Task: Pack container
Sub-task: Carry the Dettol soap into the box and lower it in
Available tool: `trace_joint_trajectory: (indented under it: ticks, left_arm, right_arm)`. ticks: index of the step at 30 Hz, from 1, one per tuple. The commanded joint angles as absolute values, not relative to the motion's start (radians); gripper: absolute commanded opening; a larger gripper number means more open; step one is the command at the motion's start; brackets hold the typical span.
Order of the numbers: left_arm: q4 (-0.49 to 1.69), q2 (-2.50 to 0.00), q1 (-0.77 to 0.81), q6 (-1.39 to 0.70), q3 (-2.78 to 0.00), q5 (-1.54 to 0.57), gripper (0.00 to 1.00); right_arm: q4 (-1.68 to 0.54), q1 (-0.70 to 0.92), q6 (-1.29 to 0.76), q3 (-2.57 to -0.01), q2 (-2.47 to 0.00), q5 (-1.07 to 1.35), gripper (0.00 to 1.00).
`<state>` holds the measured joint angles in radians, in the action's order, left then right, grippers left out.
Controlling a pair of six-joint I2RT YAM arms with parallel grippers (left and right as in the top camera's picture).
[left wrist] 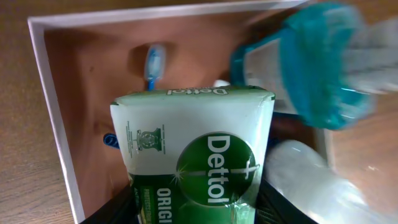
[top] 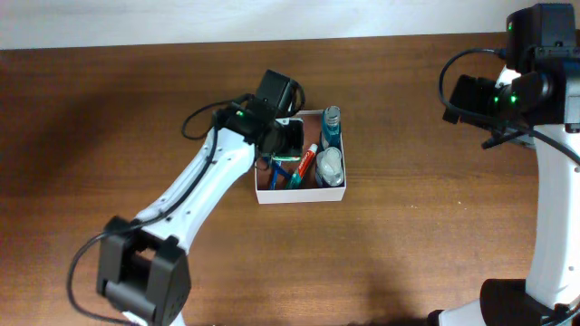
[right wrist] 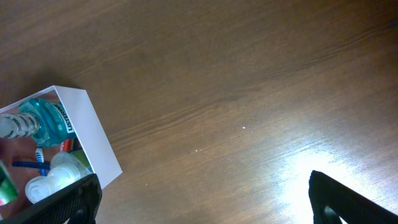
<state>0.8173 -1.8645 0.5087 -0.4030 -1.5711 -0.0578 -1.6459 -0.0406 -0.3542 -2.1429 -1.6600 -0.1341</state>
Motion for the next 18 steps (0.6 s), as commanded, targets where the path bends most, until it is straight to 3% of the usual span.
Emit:
trace_joint_trajectory:
  ticks: [1,18]
  left_arm:
    - [0.808,-1.898,0.511,-0.442,-1.588,-0.021,0.15]
    - [0.8,-2.016,0.511,-0.486,-1.588,0.094,0.15]
  right_arm:
    - [-1.645,-0.047,-0.348,-2.148,-1.663,-0.143,0.98]
    - [-1.645,-0.047,-0.347,-2.148,-1.663,-0.144,0.98]
